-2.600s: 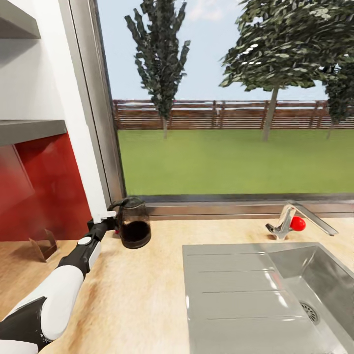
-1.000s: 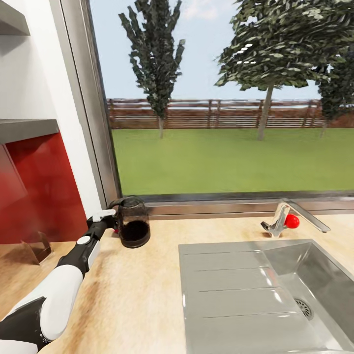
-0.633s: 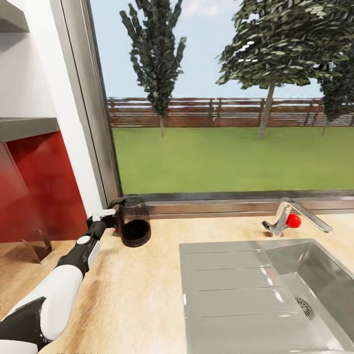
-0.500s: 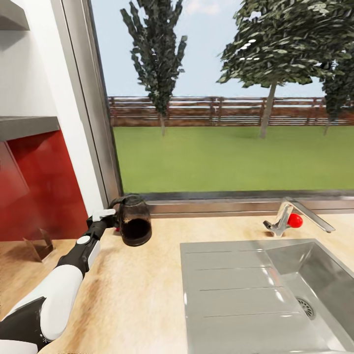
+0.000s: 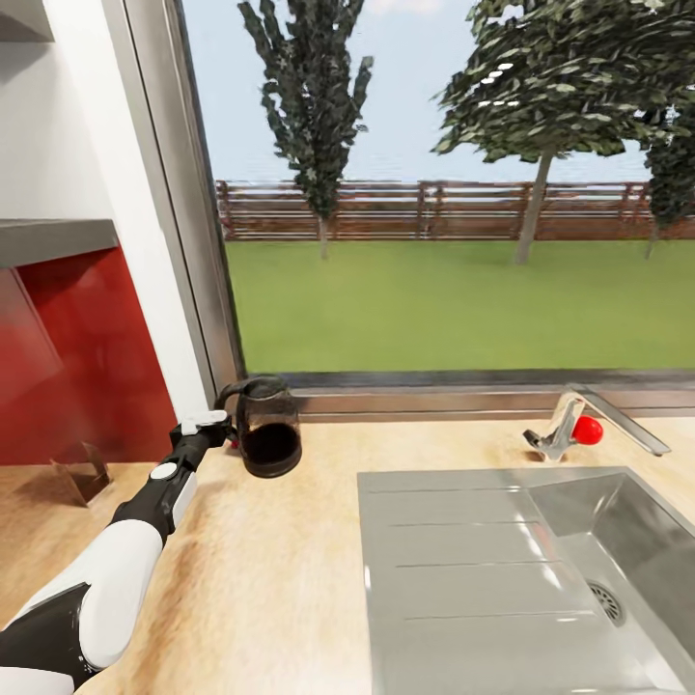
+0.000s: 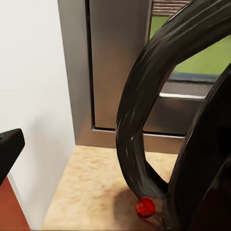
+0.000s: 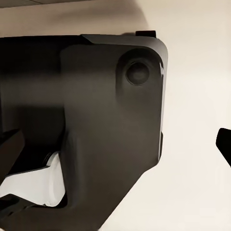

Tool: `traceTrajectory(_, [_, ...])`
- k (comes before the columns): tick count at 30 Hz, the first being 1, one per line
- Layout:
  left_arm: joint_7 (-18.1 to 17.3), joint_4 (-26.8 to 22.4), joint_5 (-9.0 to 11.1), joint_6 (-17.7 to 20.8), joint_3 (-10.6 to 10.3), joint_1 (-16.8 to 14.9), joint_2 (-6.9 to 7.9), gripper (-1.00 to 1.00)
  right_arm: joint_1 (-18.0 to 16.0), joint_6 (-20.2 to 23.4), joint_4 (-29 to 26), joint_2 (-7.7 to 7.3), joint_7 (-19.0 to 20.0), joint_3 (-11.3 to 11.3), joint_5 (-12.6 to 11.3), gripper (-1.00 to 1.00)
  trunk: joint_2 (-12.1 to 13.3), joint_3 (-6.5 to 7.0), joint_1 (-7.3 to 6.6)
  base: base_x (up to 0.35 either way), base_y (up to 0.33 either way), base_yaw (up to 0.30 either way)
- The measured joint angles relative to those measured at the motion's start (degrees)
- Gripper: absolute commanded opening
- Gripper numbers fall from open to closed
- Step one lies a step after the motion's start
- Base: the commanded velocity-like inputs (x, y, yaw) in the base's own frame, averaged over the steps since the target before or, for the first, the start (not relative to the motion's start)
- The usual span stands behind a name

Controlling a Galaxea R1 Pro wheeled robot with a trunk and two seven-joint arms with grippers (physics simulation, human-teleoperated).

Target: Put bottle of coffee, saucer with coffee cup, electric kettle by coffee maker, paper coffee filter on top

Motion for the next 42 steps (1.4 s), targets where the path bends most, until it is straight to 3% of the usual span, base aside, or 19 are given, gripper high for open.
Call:
traceTrajectory(25, [0.0, -0.1, 0.0, 0.0, -0.2, -0.2, -0.10, 1.00, 0.0, -0.1, 0.0, 0.09, -0.2, 0.0, 0.0, 1.00, 0.0, -1.31, 0.00, 0.000, 0.000, -0.006])
traceTrajectory(42, [0.7, 0.2, -0.1, 0.8, -0.2, -1.8, -0.26, 1.00, 0.0, -0.1, 0.0, 0.09, -0.2, 0.0, 0.0, 1.00, 0.0, -1.41, 0.00, 0.000, 0.000, 0.000])
